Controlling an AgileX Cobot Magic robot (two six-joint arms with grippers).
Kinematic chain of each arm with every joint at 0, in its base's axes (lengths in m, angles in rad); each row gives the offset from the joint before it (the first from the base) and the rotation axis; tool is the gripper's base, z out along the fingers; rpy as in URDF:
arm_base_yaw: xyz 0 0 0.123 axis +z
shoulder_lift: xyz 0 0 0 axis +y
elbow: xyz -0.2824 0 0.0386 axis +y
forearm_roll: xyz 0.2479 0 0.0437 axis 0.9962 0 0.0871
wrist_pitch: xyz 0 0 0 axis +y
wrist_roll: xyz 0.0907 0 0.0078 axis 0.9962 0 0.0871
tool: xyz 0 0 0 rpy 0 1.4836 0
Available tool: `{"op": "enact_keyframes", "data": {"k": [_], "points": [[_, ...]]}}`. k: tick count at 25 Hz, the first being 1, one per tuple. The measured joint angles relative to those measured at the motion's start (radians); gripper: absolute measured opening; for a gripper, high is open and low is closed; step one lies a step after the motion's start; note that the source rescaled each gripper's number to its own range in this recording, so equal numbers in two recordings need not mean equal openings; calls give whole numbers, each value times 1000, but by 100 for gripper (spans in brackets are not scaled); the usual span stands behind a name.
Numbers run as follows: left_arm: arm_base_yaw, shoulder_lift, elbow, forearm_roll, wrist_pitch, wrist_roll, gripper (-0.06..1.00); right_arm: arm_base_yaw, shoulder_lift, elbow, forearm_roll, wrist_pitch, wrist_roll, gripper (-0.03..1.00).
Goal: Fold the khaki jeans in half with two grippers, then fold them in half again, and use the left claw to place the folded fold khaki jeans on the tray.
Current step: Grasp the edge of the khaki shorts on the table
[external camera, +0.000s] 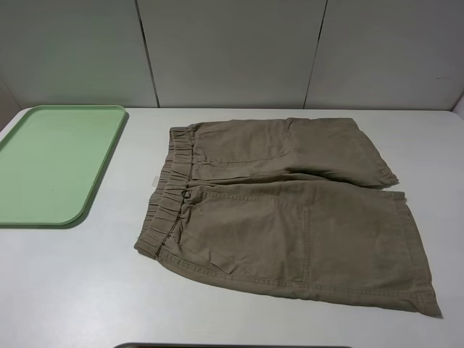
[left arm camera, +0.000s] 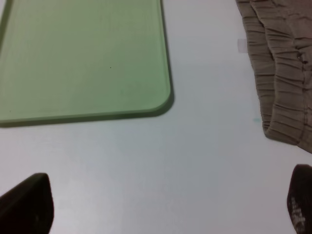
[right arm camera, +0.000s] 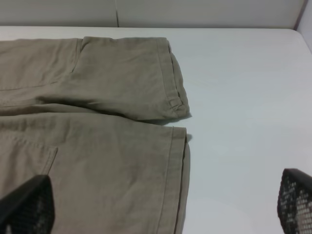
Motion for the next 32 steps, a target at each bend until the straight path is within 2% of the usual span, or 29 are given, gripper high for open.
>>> {"op": "enact_keyframes", "data": {"k": [19,32], "points": [[-1,0,0,-1,0,0,96,0,0,0,0,0,0,100],[-40,0,0,0,0,0,96,0,0,0,0,0,0,100]]}}
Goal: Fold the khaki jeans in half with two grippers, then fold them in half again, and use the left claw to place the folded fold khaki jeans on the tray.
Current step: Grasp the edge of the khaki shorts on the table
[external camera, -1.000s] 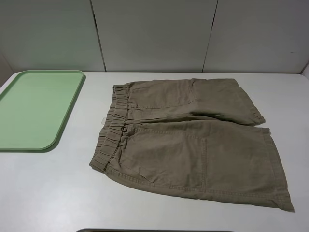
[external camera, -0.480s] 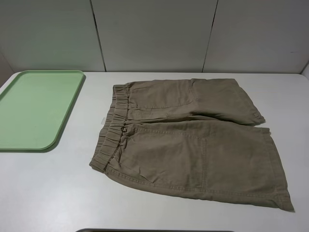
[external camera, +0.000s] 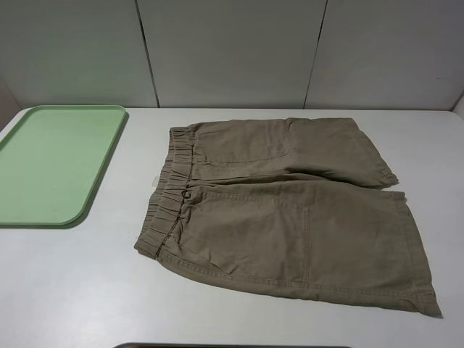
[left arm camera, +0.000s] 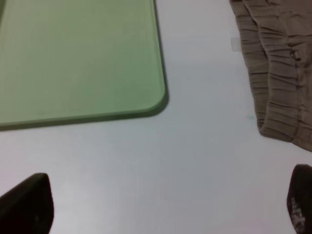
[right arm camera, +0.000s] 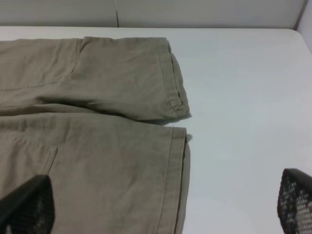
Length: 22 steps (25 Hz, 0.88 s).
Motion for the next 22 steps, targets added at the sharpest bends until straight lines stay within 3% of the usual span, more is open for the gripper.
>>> {"op": "enact_keyframes", "data": {"k": [11,22], "points": [[-61,0,0,0,0,0,96,0,0,0,0,0,0,100],[-63,0,0,-1,0,0,96,0,0,0,0,0,0,100]]}}
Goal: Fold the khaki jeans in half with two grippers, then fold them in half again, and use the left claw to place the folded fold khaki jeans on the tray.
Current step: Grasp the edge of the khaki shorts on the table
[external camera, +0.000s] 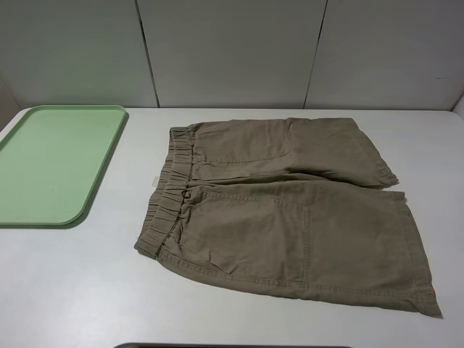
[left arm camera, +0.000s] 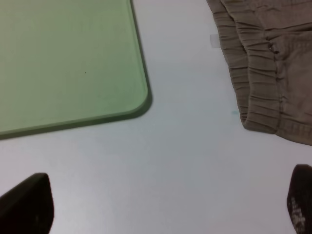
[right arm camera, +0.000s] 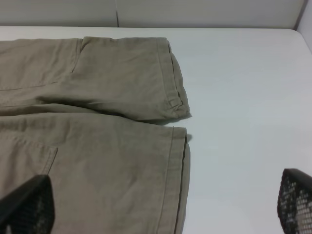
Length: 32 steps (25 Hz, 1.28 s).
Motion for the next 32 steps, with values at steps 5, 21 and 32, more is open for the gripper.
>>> {"op": "enact_keyframes", "data": {"k": [5,21,32], "points": [[0,0,0,0,0,0,96,3,0,0,0,0,0,100],[-121,321,-238,-4,-139,205,96,208,345,-105,-34,-163,-209,100],[-336,823,-343,96,-146,282,96,485,776,-221,-207,-174,-232,100]]}}
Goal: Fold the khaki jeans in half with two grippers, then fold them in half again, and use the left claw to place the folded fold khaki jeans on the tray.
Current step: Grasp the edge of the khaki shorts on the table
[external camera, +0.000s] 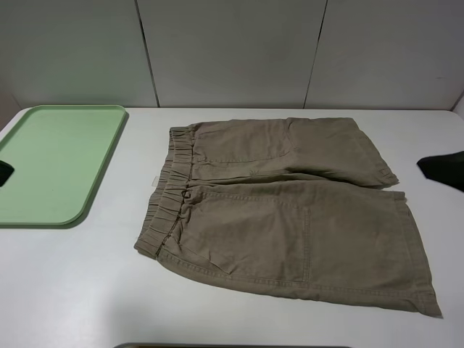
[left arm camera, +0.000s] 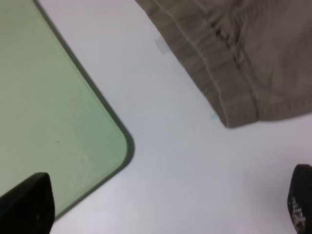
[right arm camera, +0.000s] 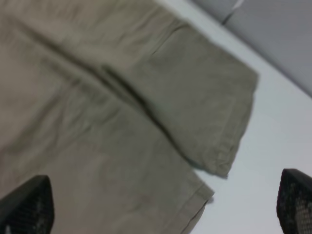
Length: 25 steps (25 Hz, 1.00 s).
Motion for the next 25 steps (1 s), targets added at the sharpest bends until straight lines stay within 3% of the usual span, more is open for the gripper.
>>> {"op": "enact_keyframes", "data": {"k": [4,11,19,25], "points": [[-118,106,-1,131,7,83,96,144,115,0,-132,118,0,100],[-219,231,-1,275,0,103,96,215,229,48,-244,214,0,100],[-221,360,24,274,-159,104,96,215,236,238,-268,148,1,100],[-221,453,108,269,-324,156,96,215,236,361,-350,10,27,100]]}}
